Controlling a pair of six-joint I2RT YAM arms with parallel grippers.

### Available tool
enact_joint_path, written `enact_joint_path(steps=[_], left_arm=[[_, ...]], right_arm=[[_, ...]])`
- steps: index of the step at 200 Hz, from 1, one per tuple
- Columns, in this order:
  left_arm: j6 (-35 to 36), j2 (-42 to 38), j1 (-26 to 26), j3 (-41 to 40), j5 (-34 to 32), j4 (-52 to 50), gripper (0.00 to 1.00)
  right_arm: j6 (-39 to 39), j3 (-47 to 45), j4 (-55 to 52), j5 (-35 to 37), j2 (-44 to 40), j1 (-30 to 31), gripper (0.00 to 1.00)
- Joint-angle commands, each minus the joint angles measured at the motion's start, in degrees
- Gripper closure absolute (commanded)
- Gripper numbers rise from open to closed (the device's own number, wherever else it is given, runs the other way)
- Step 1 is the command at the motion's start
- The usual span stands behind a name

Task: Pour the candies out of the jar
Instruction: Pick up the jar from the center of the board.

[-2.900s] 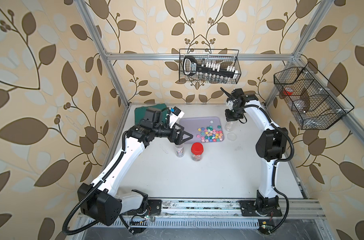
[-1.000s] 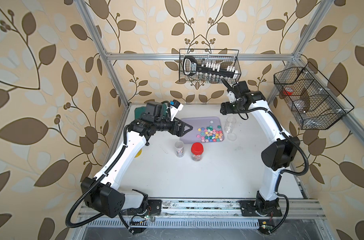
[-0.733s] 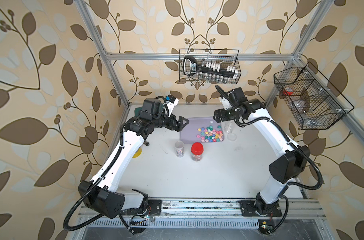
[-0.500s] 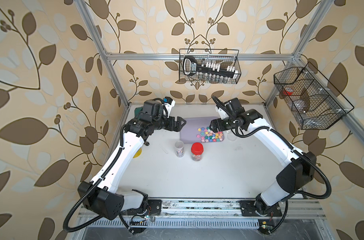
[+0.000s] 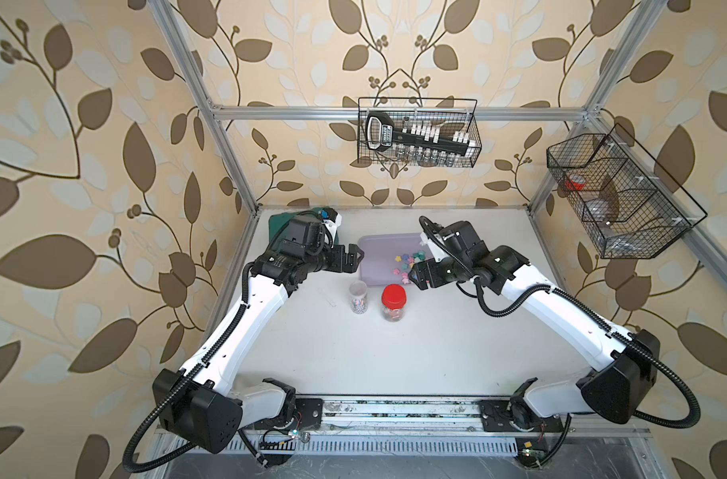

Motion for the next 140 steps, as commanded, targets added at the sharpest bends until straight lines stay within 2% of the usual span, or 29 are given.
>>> enact_joint_path(steps=[1, 27, 52, 88, 140], left_arm=[[-1.21, 1.71, 0.03, 1.44, -2.31, 3.86, 0.01], [0.60, 3.52, 0.03, -0.09, -1.42, 4.79, 0.01], [-0.01, 1.62, 0.03, -2.56, -0.47, 4.94, 0.01], [0.69, 0.50, 0.02, -4.32, -6.12, 5.01, 0.01], [1.18, -0.19, -0.03, -4.58, -9.43, 4.07, 0.01]], right_arm=[[2.15, -1.05, 0.81, 2.26, -1.87, 2.39, 0.07], [3.64, -0.66, 0.97, 2.52, -2.03, 4.55, 0.07], [4.66, -0.21, 0.94, 2.86, -1.24, 6.92, 0.07], [5.54, 2.27, -0.60, 4.11, 0.47, 9.09, 0.07], [6.89, 9.09, -8.14, 9.44, 7.15, 12.43, 0.07]])
